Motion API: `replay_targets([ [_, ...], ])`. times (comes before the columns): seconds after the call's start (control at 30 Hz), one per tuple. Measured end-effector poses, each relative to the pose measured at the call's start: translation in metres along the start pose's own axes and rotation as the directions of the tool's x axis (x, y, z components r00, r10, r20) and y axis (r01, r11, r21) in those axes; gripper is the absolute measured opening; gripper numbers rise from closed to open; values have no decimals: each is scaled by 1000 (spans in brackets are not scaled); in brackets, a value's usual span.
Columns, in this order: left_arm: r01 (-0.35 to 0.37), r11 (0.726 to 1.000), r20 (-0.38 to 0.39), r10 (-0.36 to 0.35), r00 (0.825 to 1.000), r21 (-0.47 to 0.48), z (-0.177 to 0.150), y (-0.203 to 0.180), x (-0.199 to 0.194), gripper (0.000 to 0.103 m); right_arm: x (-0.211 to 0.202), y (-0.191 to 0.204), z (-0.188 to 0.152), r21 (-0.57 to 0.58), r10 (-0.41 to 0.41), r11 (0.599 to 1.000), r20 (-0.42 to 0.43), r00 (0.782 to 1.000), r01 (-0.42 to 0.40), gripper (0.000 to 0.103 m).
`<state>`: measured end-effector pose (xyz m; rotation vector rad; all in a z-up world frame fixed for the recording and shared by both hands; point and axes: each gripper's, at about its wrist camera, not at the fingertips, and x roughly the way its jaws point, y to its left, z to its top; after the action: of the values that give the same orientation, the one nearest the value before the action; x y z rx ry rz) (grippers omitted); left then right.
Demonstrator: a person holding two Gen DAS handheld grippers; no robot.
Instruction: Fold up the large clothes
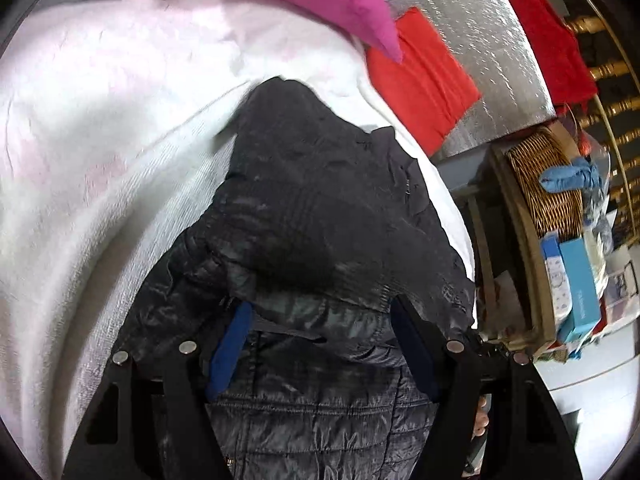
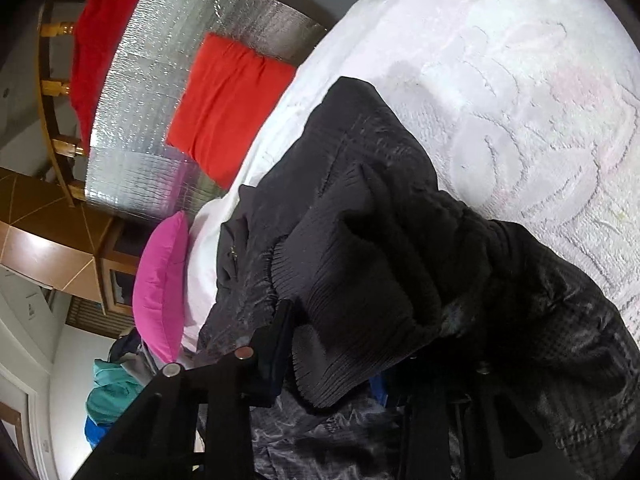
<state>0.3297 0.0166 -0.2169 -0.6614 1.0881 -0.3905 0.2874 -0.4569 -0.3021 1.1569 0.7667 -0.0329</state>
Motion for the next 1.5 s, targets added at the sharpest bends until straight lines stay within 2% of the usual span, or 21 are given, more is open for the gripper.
replay_targets([
  [0.17,-15,1000,-34,14,999,-9,-1,2,10,73,3,-2,1,13,1,1000,-2,1000,-1,35],
  [0.23,19,999,-40,-21,999,-47,1,6,16,73,4,-2,0,9,-1,1000,-1,1000,1,35],
  [0.33,67,997,-23,-68,997,-44,1,5,16,72,3,-4,0,2,0,1000,2,1000,0,35],
  [0.43,85,995,4,-84,996,-55,3,6,19,71,2,-3,-2,-13,-3,1000,11,1000,3,35],
  [0.47,88,994,6,-87,996,-64,3,8,21,64,1,-2,-3,-16,-5,1000,13,1000,5,34],
  [0.5,88,994,8,-87,996,-72,4,10,22,57,1,-1,-3,-20,-5,1000,16,1000,5,29],
  [0.53,88,993,14,-87,996,-76,4,12,23,39,0,-1,-3,-21,-7,1000,19,1000,7,25],
  [0.57,86,993,20,-85,996,-77,5,13,25,26,-1,-1,-3,-19,-7,1000,25,1000,8,23],
  [0.67,100,992,48,-96,994,-72,6,14,21,15,-7,3,-4,-33,1,999,51,999,1,19],
  [0.77,102,995,100,-100,990,-8,7,1,10,11,-20,19,-6,-93,11,996,92,996,-3,17],
  [0.87,91,994,145,-100,984,65,6,-12,-3,10,-36,36,-11,-160,27,987,146,989,-3,17],
  [0.97,67,994,136,-78,988,83,4,-12,-4,10,-42,47,-17,-218,0,975,165,986,36,17],
  [1.0,54,995,125,-64,990,79,4,-9,-2,10,-41,47,-17,-219,-16,975,158,987,51,17],
  [1.1,-51,995,52,46,998,90,0,-4,14,10,-26,34,-15,-171,-82,981,85,993,96,17],
  [1.17,-64,995,20,62,998,82,0,1,21,12,-18,19,-11,-103,-103,989,25,994,105,20],
  [1.3,-68,995,-1,69,998,79,4,2,18,20,-18,4,-2,6,-70,998,-48,996,70,24],
  [1.37,-87,991,-18,89,996,105,5,-1,15,31,-27,3,5,15,-71,997,-53,996,72,24],
  [1.47,-93,985,-24,97,995,143,5,-1,-2,43,-56,2,17,6,-66,998,22,998,66,25],
  [1.5,-81,985,-21,85,996,154,5,0,-10,44,-69,1,21,-2,-82,997,73,994,82,32],
])
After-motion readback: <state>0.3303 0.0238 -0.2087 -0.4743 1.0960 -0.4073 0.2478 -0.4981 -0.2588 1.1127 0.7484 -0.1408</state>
